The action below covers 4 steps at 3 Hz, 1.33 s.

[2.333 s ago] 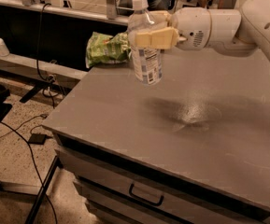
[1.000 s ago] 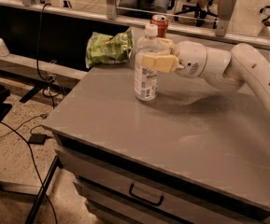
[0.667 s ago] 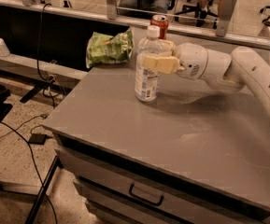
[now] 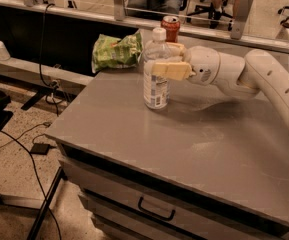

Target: Place blue plastic bottle upright

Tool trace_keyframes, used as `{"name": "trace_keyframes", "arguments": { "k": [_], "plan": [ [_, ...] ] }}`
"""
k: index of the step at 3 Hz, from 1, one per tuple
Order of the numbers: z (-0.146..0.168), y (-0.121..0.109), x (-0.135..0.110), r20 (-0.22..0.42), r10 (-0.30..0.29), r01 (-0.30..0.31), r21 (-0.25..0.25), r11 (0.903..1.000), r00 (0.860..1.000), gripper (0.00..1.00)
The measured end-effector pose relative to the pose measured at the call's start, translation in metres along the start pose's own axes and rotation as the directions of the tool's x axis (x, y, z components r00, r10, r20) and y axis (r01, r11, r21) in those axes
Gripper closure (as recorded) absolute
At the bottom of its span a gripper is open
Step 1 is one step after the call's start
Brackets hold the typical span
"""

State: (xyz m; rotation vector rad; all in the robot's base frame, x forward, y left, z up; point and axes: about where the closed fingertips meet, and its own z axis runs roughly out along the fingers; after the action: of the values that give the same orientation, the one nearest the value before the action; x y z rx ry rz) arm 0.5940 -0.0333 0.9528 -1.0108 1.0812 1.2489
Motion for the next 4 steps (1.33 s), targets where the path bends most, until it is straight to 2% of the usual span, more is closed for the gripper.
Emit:
{"name": "trace_keyframes", "arguments": {
  "k": [1, 2, 3, 4],
  "plan": [
    [0.002, 0.001, -0.004, -0.002, -0.01, 0.01, -0.004, 0.9999, 1.0, 0.0],
    [0.0, 0.001, -0.016, -0.009, -0.044, 0.044, -0.007, 0.999, 0.999, 0.0],
    [-0.014, 0.005, -0.053, -0.103, -0.176, 0.177, 0.003, 0.9842, 0.979, 0.0],
    [-0.043, 0.01, -0.104, -0.221, -0.323, 0.338, 0.033, 0.9406, 0.92, 0.0]
  ]
}}
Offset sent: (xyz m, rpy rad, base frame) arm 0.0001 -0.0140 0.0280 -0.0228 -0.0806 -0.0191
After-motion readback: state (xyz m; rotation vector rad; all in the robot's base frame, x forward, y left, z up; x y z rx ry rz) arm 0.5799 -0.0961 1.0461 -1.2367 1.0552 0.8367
